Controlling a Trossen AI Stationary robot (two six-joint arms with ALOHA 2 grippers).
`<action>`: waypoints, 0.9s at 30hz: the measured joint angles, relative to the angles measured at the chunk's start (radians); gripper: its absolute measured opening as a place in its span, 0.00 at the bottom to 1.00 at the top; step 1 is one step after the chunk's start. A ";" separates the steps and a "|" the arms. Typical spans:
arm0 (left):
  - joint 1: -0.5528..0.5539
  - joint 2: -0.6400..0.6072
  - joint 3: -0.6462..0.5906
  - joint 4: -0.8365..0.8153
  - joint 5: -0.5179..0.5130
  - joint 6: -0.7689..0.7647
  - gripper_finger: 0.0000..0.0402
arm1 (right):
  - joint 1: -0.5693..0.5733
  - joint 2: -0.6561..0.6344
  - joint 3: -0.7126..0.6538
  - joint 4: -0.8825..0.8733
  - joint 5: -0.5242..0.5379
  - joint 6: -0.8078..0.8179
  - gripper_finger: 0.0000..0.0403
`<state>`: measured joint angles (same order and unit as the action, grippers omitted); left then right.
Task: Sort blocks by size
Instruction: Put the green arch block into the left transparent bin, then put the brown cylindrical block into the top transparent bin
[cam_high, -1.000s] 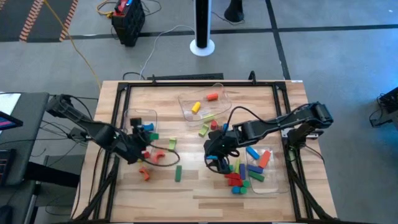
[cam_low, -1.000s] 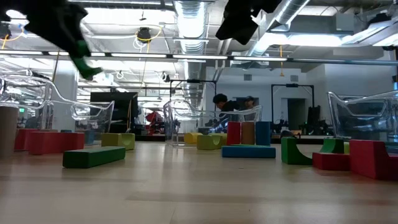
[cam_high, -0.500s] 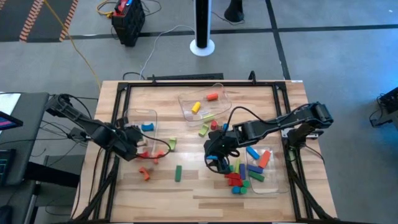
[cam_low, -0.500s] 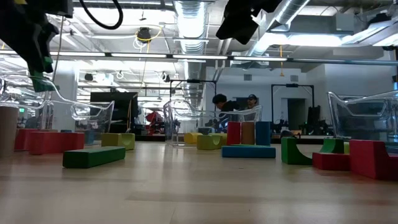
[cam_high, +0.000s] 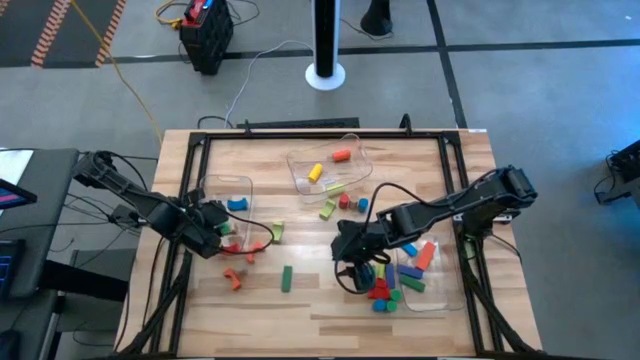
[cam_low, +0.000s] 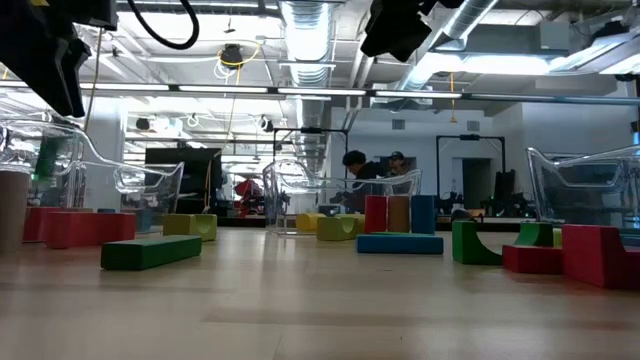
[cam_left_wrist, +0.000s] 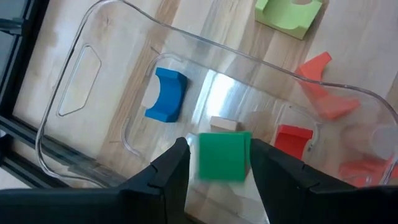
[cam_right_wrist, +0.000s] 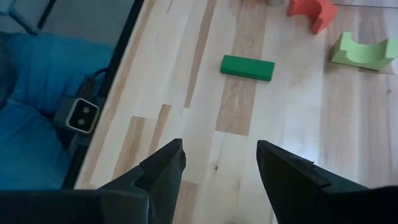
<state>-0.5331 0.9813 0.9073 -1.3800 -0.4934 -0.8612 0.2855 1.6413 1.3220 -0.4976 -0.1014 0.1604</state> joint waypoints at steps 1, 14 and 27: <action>0.000 0.000 0.000 0.000 0.000 0.000 0.41 | 0.005 0.000 0.000 -0.001 0.003 0.000 0.58; 0.000 0.000 0.000 0.020 -0.012 0.001 0.41 | 0.010 0.000 0.000 0.000 0.007 0.000 0.58; 0.000 0.000 -0.001 0.171 -0.027 0.127 0.41 | 0.010 0.000 0.000 0.000 0.007 -0.001 0.58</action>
<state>-0.5332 0.9813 0.9066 -1.2090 -0.5209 -0.7342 0.2951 1.6417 1.3220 -0.4980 -0.0944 0.1596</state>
